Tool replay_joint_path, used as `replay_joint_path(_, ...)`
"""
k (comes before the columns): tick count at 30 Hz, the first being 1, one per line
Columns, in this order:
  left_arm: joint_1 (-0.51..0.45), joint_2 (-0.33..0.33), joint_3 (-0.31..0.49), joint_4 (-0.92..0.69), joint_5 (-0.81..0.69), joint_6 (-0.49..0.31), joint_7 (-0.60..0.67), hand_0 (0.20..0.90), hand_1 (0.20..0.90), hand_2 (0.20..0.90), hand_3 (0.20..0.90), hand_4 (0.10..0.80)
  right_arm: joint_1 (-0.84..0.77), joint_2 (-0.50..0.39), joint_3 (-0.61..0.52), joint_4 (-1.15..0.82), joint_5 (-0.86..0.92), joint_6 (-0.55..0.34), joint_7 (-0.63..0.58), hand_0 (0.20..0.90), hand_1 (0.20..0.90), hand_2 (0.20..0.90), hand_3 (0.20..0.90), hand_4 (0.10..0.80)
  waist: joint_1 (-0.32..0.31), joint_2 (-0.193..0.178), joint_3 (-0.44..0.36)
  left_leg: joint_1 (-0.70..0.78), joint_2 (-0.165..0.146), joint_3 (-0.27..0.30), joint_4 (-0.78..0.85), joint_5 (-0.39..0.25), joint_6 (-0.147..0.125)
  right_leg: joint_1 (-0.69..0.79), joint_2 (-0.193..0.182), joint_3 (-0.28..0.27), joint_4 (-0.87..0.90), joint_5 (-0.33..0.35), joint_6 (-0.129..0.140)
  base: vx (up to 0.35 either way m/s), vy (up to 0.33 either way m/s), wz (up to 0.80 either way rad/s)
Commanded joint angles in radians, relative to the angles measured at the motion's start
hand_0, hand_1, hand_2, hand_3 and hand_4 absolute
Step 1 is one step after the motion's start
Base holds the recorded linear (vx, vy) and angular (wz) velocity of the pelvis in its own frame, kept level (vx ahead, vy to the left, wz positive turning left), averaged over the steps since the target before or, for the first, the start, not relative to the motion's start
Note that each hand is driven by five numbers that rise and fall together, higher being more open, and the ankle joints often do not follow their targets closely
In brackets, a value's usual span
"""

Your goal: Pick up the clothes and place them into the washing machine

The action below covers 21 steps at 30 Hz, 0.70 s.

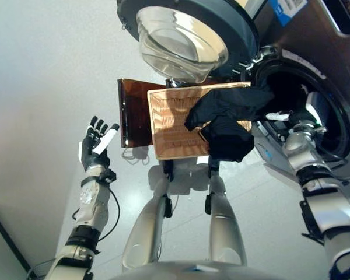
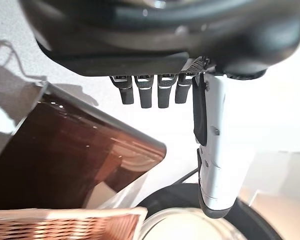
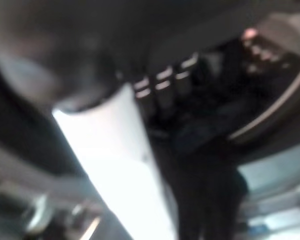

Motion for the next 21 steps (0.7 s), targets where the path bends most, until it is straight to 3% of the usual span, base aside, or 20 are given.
replay_joint_path(1,0.030,0.021,0.073,-0.053,0.044,-0.084,0.001,0.900,0.900,0.900,0.900,0.800,0.023,-0.017,0.056,-0.017,-0.132,0.028,-0.035,0.900,0.900,0.900,0.900,0.800,0.017,-0.039,-0.080,0.032,-0.004,0.032,0.026,-0.098,-0.096,-0.015,0.011,-0.010,0.053,-0.048,0.002,0.000,0.000,0.00)
replay_joint_path(11,-0.005,0.013,0.061,-0.017,0.082,-0.100,0.019,0.900,0.900,0.900,0.900,0.800,0.040,0.047,0.229,-0.078,-0.503,0.085,-0.028,0.900,0.900,0.900,0.900,0.800,0.024,-0.040,-0.076,0.029,-0.004,0.031,0.026,-0.096,-0.097,-0.017,0.012,-0.009,0.049,-0.048,0.002,0.000,0.000,0.00)
replay_joint_path(21,-0.025,0.010,0.031,-0.013,0.083,-0.107,0.034,0.900,0.900,0.900,0.900,0.800,-0.033,0.131,0.329,0.024,-0.592,0.121,-0.033,0.900,0.900,0.900,0.900,0.800,0.038,-0.035,-0.068,0.021,-0.004,0.031,0.029,-0.091,-0.099,-0.023,0.011,-0.009,0.045,-0.044,0.000,-0.002,-0.001,0.00)
